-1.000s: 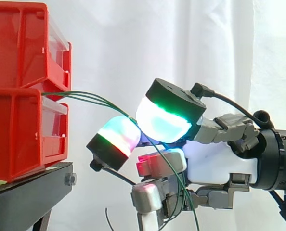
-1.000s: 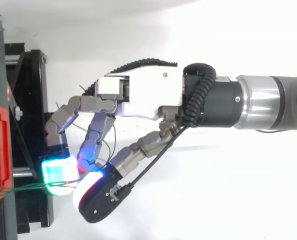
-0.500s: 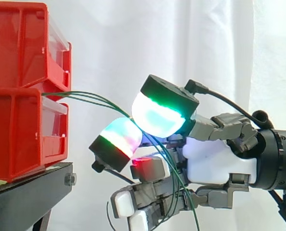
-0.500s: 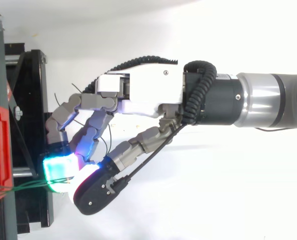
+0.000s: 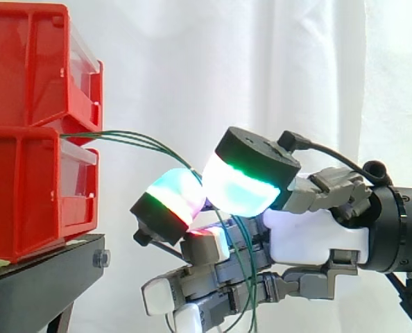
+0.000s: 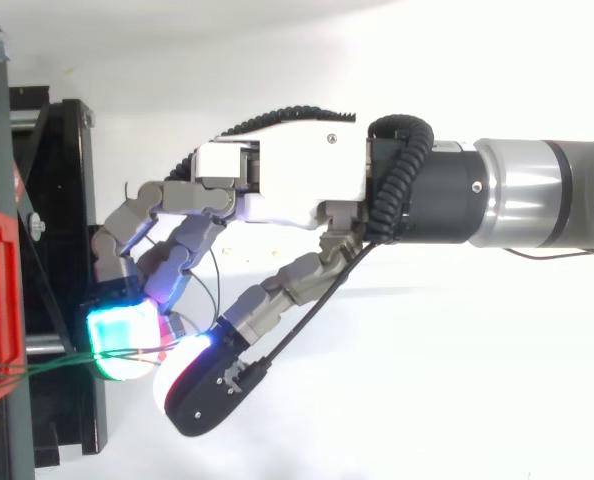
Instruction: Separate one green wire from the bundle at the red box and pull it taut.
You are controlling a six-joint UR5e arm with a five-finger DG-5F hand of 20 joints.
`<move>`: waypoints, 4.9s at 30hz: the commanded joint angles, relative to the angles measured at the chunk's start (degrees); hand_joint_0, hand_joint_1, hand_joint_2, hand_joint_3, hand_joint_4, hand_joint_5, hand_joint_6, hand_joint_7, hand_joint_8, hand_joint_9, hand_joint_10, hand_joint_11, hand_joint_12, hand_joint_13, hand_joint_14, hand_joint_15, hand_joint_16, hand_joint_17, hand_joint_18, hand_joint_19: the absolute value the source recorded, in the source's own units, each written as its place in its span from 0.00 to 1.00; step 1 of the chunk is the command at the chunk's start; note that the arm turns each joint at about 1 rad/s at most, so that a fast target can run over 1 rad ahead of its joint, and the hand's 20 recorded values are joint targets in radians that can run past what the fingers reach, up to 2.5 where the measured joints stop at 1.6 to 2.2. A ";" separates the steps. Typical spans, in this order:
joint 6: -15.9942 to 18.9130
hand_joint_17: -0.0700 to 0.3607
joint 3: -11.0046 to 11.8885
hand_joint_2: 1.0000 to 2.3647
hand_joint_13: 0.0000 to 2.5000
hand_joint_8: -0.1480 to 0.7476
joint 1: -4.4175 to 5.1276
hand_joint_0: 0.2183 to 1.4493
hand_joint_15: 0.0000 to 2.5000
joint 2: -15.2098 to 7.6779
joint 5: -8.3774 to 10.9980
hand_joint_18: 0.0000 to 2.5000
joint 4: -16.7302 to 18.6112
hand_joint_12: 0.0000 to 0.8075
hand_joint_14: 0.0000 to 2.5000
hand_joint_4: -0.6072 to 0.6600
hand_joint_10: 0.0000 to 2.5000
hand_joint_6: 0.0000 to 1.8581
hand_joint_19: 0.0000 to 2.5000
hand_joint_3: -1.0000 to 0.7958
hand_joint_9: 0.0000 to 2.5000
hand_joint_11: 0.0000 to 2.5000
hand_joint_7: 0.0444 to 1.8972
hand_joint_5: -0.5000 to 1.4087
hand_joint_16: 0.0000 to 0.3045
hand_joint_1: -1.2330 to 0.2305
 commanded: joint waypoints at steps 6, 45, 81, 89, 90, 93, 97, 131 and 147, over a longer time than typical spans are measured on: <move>-0.01 0.44 1.29 0.00 0.24 0.50 -0.79 0.26 0.18 0.00 -1.96 0.23 -2.45 0.47 0.01 0.57 0.01 0.48 0.18 0.28 0.40 0.40 0.49 0.17 0.17 0.31; 0.08 0.45 2.35 0.00 0.30 0.50 -0.18 0.26 0.21 0.00 2.17 0.26 -4.30 0.48 0.01 0.57 0.01 0.47 0.21 0.28 0.42 0.41 0.47 0.16 0.18 0.31; 2.80 0.41 2.26 0.00 0.34 0.47 0.53 0.34 0.23 0.00 3.13 0.31 -4.12 0.44 0.01 0.49 0.01 0.50 0.21 0.28 0.44 0.44 0.48 0.17 0.16 0.20; 2.80 0.41 2.35 0.00 0.35 0.47 0.53 0.36 0.24 0.00 2.87 0.31 -4.39 0.44 0.01 0.47 0.01 0.48 0.22 0.28 0.45 0.43 0.50 0.17 0.16 0.29; 2.80 0.41 2.61 0.00 0.35 0.47 0.44 0.36 0.23 0.00 2.87 0.31 -4.39 0.44 0.01 0.46 0.01 0.48 0.22 0.28 0.45 0.44 0.50 0.16 0.16 0.29; 2.72 0.42 3.40 0.00 0.34 0.47 0.09 0.38 0.24 0.00 2.17 0.31 -4.65 0.44 0.01 0.46 0.01 0.48 0.21 0.28 0.44 0.43 0.49 0.16 0.16 0.28; 2.01 0.42 4.46 0.00 0.34 0.47 0.00 0.35 0.24 0.00 1.46 0.31 -6.94 0.45 0.01 0.52 0.01 0.48 0.22 0.28 0.44 0.43 0.44 0.16 0.16 0.31; -4.40 0.43 3.84 0.01 0.39 0.44 0.88 0.37 0.28 0.00 6.04 0.34 -7.55 0.45 0.01 0.46 0.01 0.50 0.23 0.41 0.50 0.55 0.54 0.16 0.17 0.29; -6.69 0.42 3.84 0.00 0.38 0.46 0.26 0.33 0.28 1.58 5.33 0.33 -11.42 0.44 0.01 0.54 0.01 0.50 0.22 0.28 0.48 0.53 0.48 0.16 0.16 0.24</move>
